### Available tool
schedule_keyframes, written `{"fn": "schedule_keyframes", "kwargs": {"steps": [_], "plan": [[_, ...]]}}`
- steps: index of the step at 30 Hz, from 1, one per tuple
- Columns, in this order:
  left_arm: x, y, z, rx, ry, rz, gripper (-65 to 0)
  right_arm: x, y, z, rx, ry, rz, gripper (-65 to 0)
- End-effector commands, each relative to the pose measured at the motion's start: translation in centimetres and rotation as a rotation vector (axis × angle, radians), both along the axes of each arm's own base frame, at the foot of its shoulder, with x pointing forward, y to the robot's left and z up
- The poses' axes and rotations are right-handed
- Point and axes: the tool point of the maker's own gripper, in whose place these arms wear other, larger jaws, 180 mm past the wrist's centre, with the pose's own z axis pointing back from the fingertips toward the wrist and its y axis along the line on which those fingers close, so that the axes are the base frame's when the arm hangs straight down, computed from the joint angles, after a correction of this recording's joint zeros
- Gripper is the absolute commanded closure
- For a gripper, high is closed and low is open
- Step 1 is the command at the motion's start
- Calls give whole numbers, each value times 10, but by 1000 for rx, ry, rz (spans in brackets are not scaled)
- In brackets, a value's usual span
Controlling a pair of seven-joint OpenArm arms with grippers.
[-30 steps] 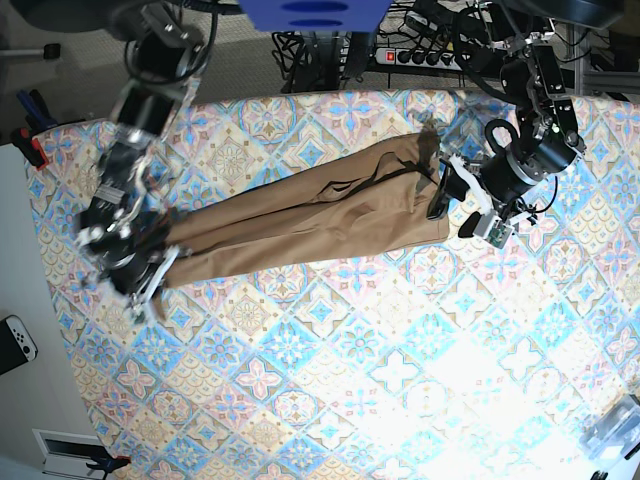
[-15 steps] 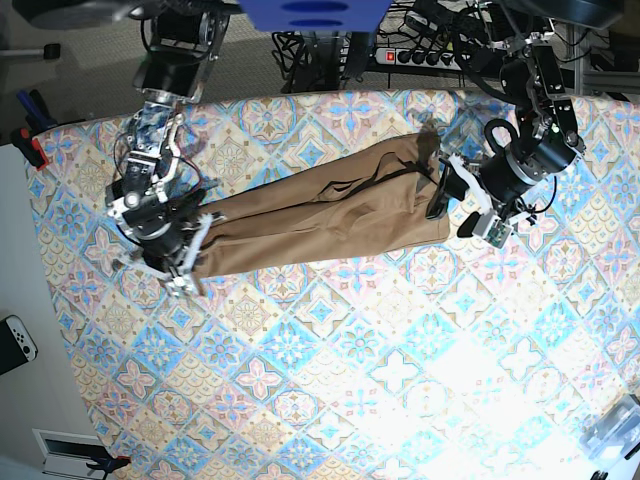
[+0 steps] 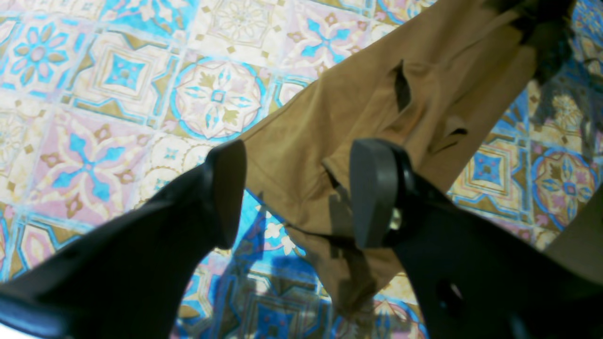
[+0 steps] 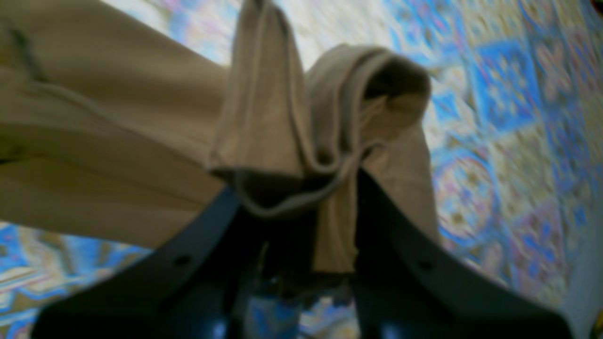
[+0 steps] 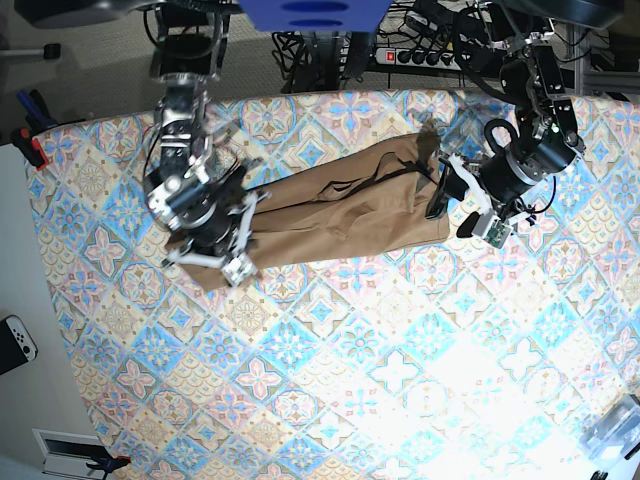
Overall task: Layout the t-shirt on the table in an organized manner, then fold the t-shirt properly
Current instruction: 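Carry the held hem end with the right gripper toward the left gripper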
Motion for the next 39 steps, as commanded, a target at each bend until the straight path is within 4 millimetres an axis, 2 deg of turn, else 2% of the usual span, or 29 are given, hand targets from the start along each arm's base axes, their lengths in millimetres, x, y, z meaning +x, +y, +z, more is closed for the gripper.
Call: {"fn": "schedule_keyframes", "kwargs": {"steps": [1,4,9,15,16,20,23,25,29,33,39], "plan": [[6,-2,12,-17,-47,-7,-343,1,7,7,17,-25,12,0],[6,-3,12,-19,-47,-8,-343,-9,19,0,27,-1,39,0],[5,-3,12,-18,-46,-9,-343,-7,40,3,59,-8,73,0],[5,-2,8,-22,-34,-7,-343,-13,41,-17,57,52,75,0],[5,-2,6,-23,-29,-6,-343,-13,41,-20,58,60,76,-23],[4,-2,3,-28,-19,-4,-343,-16,44,-25,51,77,89,-188],[4,-2,3,-28,-19,-4,-343,-19,61,-21,61,64,137,-272],[5,-2,4,-28,-20,-4,-343,-20,75,-16,62,50,182,-299],[5,-2,4,-28,-20,-4,-343,-23,103,4,70,-6,267,-297],[4,-1,1,-30,-12,-2,-343,-28,123,15,78,-36,327,-297],[4,-1,1,-30,-12,-2,-343,-23,137,39,132,-133,366,-296]]}}
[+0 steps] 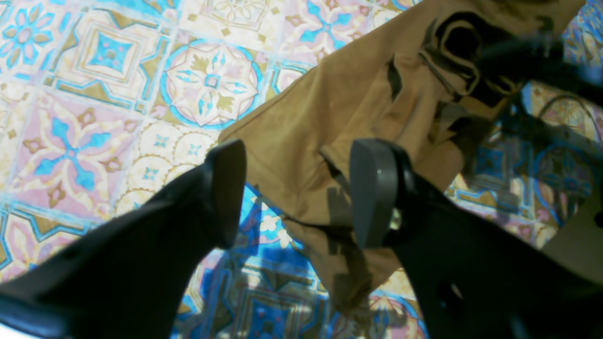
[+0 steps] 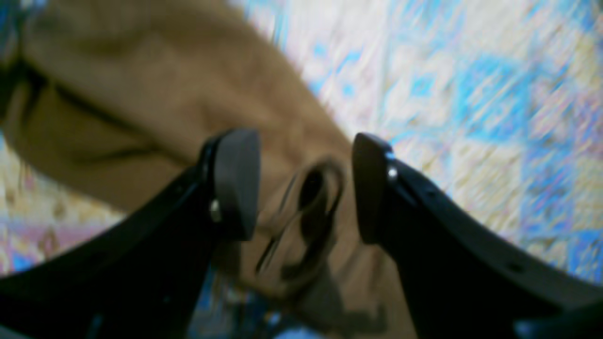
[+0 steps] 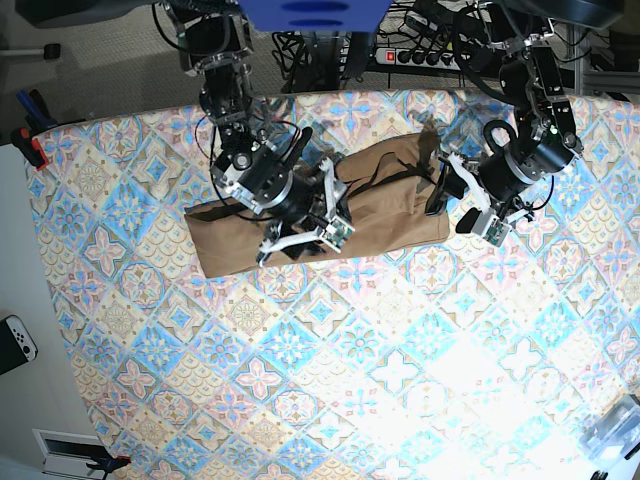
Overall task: Layout the t-shirt on the table in an organized manner, then fold the t-shirt properly
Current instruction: 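Carry the held hem end with the right gripper toward the left gripper, then release the shirt end with the left gripper and lift it away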
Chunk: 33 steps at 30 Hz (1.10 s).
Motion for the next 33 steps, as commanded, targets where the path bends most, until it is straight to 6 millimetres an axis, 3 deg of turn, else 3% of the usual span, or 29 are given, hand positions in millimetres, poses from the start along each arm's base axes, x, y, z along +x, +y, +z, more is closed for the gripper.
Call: {"fn": "schedule_keyframes", "kwargs": {"steps": [1,3,6,7,11,14,18,24,28,31,33], "plan": [[6,-2,12,-19,-47,-7,-343,8,8,23,59,-68,10,-292],[6,-2,12,-19,-47,-7,-343,15,0,33,95,-109,-15,-229],[6,-2,12,-20,-47,-7,-342,29,-28,38,121,-136,-102,-33],[6,-2,12,-20,-47,-7,-342,33,-41,37,118,-138,-138,0],[6,-3,14,-26,-50,-9,-342,46,-84,34,113,-140,-263,0],[6,-3,14,-25,-52,-9,-342,48,-99,27,189,-101,-315,0],[6,-3,14,-22,-51,-8,-342,45,-100,9,362,6,-353,0],[6,-3,16,-25,-56,-9,-342,38,-101,-49,542,163,-438,0],[3,-4,14,-30,-48,-11,-342,22,-95,-94,584,283,-480,0],[-3,-14,28,-79,-82,-32,-342,18,-95,-99,582,296,-484,0],[-8,-19,40,-173,-98,-38,-342,23,-96,-91,583,271,-478,0]]}}
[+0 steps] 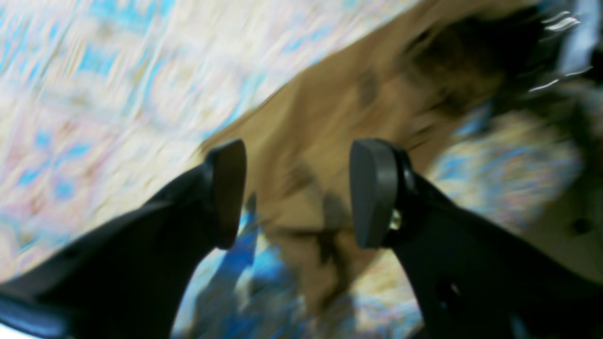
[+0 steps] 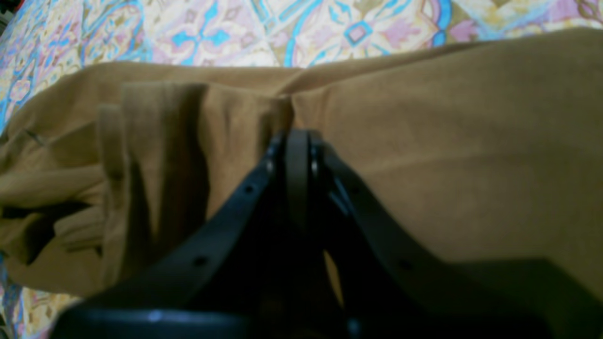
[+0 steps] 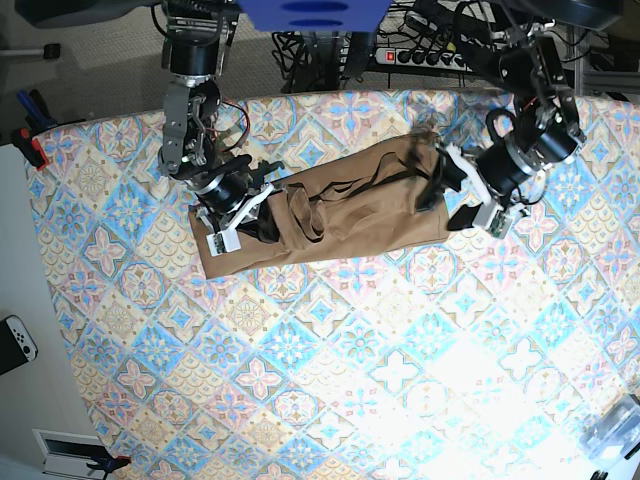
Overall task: Layout the t-shirt on the table in an organized manner, then fold the t-shirt properly
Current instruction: 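Release the shirt end with the left gripper and lift it away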
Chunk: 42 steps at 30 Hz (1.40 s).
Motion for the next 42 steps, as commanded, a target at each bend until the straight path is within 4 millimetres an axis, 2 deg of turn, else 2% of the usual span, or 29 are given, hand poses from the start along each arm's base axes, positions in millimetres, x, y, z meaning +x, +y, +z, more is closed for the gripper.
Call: {"fn": "schedule_keyframes", "kwargs": {"steps": [1,3,6,9,12,18,20,23,31,37,42], "plan": [[4,4,18,-53,-54,10,-342,4,2,7,-15,-17,16,0],[1,12,31,-146,-70,39,-347,7,2,12,-19,-34,18,0],[-8,32,29,-228,-26,89,-348,5,2,12,-22,-33,19,0],[-16,60,-10,-232,129,160,-349,4,2,9,-22,-24,21,0],[-18,78,-47,-211,273,179,-349,3,2,8,-24,-23,22,0],[-12,95,-89,-224,411,240,-349,-7,-8,-5,-85,53,55,0],[-7,89,-99,-198,441,229,-349,-7,-8,-5,-85,53,55,0],[-6,63,-109,-186,473,177,-349,-7,-8,-5,-88,57,56,0],[-7,23,-115,-280,490,157,-349,-7,-8,-6,-89,58,57,0],[-18,22,-118,-251,545,117,-349,-7,-8,-6,-89,58,57,0],[-16,36,-102,-274,524,81,-348,-8,-8,-6,-89,60,57,0]]}}
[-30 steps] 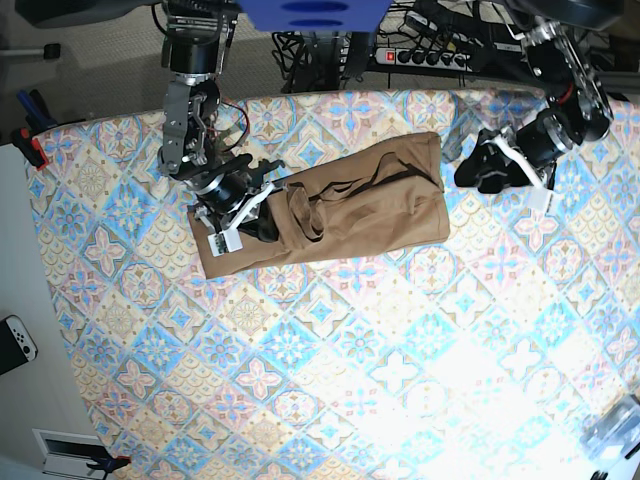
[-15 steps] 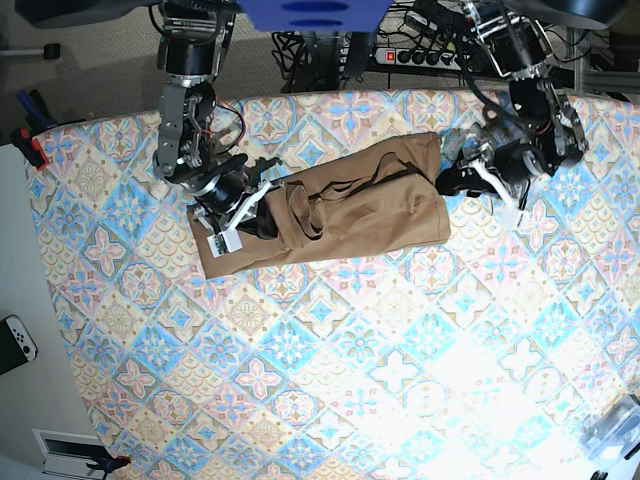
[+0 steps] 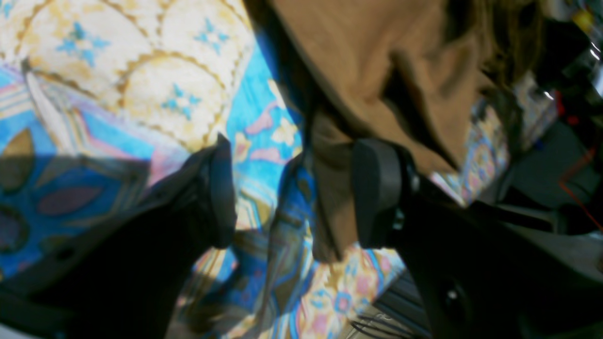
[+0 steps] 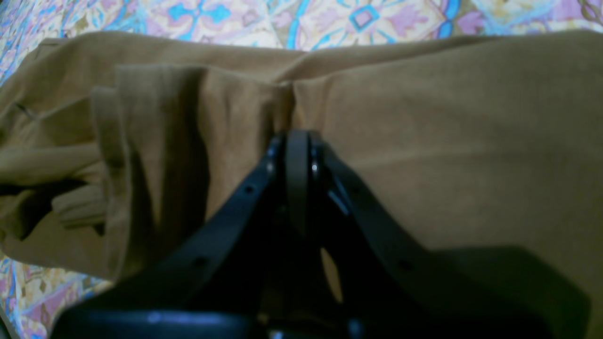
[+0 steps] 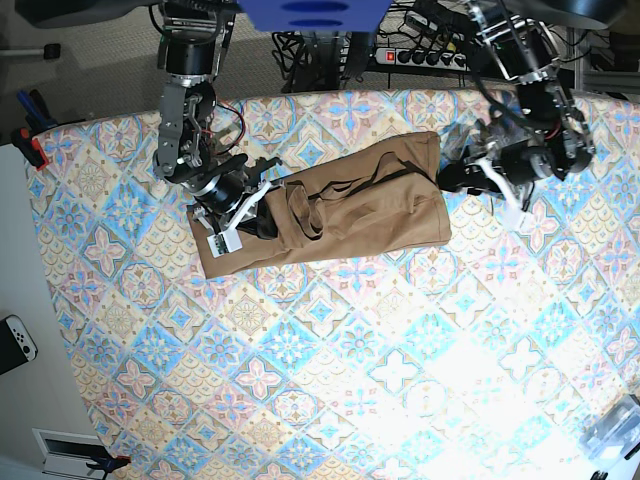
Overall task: Layout the t-shirt on the table in an organized manner, then fold the t-shirt properly
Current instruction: 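Release the shirt end with the left gripper and lift it away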
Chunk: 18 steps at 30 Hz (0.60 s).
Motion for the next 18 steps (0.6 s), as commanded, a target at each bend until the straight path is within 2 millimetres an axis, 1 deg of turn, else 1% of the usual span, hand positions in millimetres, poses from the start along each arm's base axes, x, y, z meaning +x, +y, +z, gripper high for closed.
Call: {"fn": "schedule_keyframes", "kwargs": {"steps": [1,3,5,9,13,15,17,18], "plan": [[2,-4,10,-33,-24,-22,-346,-2,-3,-4,-35,23,14,0],[4,4,18,-41,-47,-20,-344,-2,-3,-4,-35,23,14,0],[4,9,22,-41,-56,-20,-344,-1,-3,-5,-34,25,14,0],[-1,26,20,8,-37,-26,-343,0,-3,-4,-33,23,14,0],[-13,42,17,51,-7,-31,-342,-1,-3,-4,-33,25,14,0],[-22,51,14,75,18,-35,-342,0,-3,-4,-33,23,14,0],[-25,54,12,81,26,-34,-342,0,-3,-4,-33,23,14,0],[-25,59,14,87,23,-17,-342,0,-3,-4,-33,25,14,0]]}}
